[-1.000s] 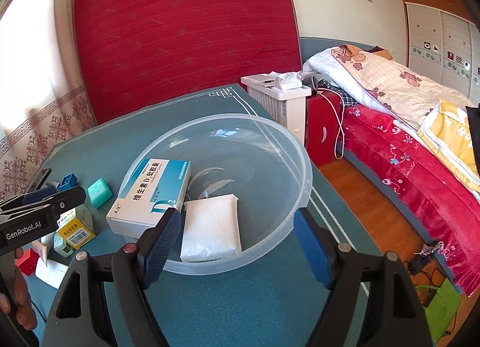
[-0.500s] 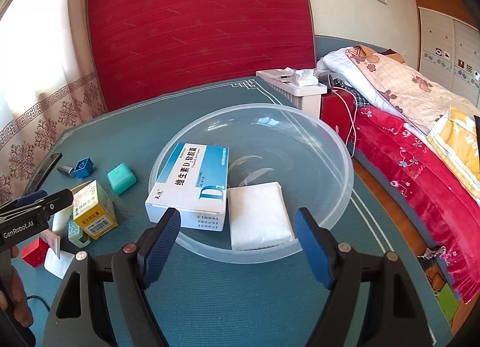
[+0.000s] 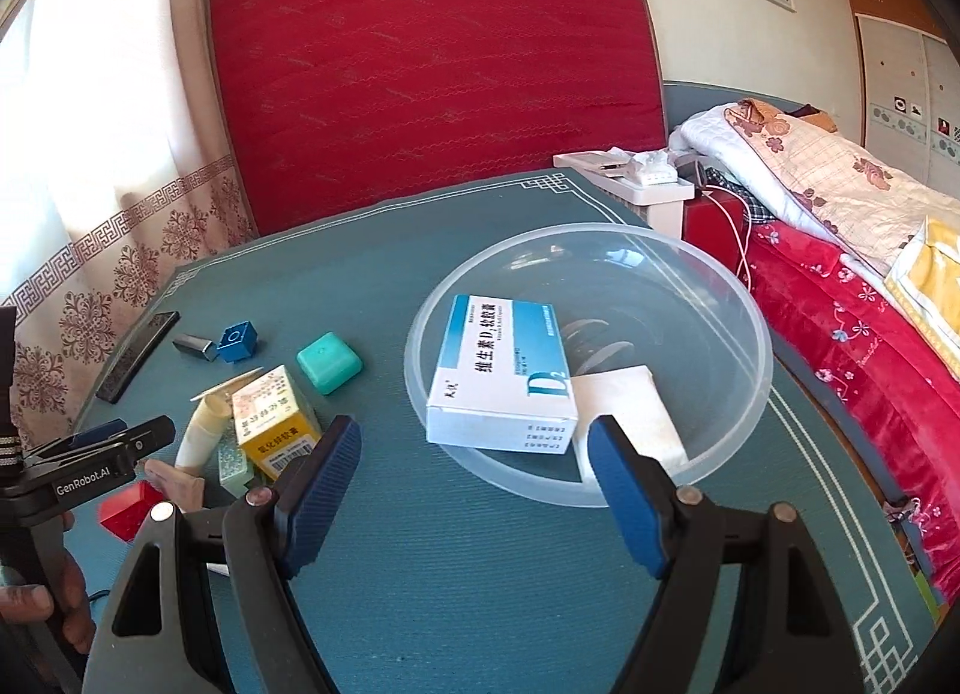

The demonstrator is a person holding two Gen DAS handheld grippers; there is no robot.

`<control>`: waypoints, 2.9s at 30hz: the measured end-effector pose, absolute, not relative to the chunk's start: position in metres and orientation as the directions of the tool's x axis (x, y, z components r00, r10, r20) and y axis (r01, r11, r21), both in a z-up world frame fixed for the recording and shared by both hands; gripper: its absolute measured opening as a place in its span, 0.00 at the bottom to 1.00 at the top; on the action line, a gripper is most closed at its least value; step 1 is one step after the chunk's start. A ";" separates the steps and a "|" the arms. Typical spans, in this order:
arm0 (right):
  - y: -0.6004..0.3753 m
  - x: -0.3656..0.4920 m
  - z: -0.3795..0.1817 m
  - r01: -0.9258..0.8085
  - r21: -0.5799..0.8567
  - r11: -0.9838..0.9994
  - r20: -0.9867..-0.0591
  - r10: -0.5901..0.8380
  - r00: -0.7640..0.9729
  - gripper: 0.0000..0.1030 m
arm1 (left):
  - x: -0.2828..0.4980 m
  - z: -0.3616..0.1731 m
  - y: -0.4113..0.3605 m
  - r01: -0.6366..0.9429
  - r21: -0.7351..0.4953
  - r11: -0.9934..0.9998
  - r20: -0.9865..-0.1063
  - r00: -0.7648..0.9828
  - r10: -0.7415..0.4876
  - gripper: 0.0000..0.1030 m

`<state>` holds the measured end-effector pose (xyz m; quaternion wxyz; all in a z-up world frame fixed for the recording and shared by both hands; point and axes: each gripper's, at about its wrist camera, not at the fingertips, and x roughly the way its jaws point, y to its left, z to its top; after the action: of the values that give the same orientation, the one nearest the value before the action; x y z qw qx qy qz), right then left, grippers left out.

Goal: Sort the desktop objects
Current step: 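Move the left gripper back to the table and grasp the white cream tube, then grasp the yellow zinc oxide box with the right gripper while the left gripper lifts the tube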

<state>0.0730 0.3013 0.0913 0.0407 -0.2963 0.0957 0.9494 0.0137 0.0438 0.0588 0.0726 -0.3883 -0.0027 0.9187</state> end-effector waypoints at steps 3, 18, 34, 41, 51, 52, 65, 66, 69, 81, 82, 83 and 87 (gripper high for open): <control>0.290 0.075 0.091 -0.110 0.165 -0.980 -0.570 -0.004 -0.822 0.79 | 0.017 0.055 0.036 -0.122 -0.059 -0.991 -0.717 -0.685 0.128 0.72; 0.242 0.068 0.057 0.046 0.182 -0.982 -0.653 -0.156 -0.741 0.80 | 0.019 0.045 0.016 -0.122 -0.103 -0.987 -0.729 -0.666 0.158 0.72; 0.244 0.061 0.044 0.023 0.222 -0.975 -0.690 -0.174 -0.702 0.80 | 0.006 0.049 0.066 -0.342 -0.070 -0.937 -0.726 -0.627 0.283 0.72; 0.242 0.057 0.042 0.024 0.231 -0.973 -0.697 -0.183 -0.693 0.80 | -0.003 0.040 0.080 -0.379 -0.041 -0.924 -0.750 -0.599 0.279 0.72; 0.236 0.046 0.047 0.035 0.215 -0.976 -0.687 -0.176 -0.705 0.80 | -0.019 0.028 0.063 -0.356 -0.218 -0.909 -0.743 -0.544 0.391 0.68; 0.235 0.045 0.047 0.037 0.212 -0.977 -0.686 -0.176 -0.706 0.80 | -0.019 0.027 0.060 -0.361 -0.255 -0.897 -0.735 -0.531 0.423 0.60; 0.223 0.015 0.056 0.062 0.221 -0.973 -0.659 -0.196 -0.726 0.80 | 0.001 0.033 0.058 -0.355 -0.151 -0.923 -0.682 -0.638 0.357 0.37; 0.222 0.012 0.056 0.063 0.223 -0.973 -0.658 -0.197 -0.727 0.80 | -0.004 0.033 0.058 -0.351 -0.151 -0.924 -0.681 -0.641 0.355 0.36; 0.220 0.004 0.055 0.065 0.229 -0.971 -0.656 -0.204 -0.726 0.80 | -0.006 0.034 0.053 -0.328 -0.166 -0.930 -0.676 -0.648 0.350 0.36; 0.216 -0.020 0.043 0.051 0.195 -0.979 -0.690 -0.174 -0.703 0.62 | -0.021 0.018 0.035 -0.227 -0.190 -0.955 -0.721 -0.627 0.293 0.36; 0.216 -0.021 0.041 0.054 0.196 -0.979 -0.694 -0.178 -0.698 0.57 | -0.022 0.017 0.034 -0.225 -0.191 -0.955 -0.722 -0.627 0.292 0.36; 0.215 -0.021 0.040 0.058 0.195 -0.979 -0.699 -0.180 -0.693 0.55 | -0.021 0.017 0.034 -0.224 -0.188 -0.956 -0.723 -0.628 0.289 0.36; 0.215 -0.019 0.039 0.063 0.169 -0.984 -0.701 -0.165 -0.694 0.53 | -0.020 0.015 0.036 -0.228 -0.163 -0.960 -0.731 -0.626 0.273 0.36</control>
<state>-0.0192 0.2147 0.0392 -0.0622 -0.3863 0.0657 0.9179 -0.0203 0.0361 0.0145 0.1388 -0.4096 -0.0273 0.9012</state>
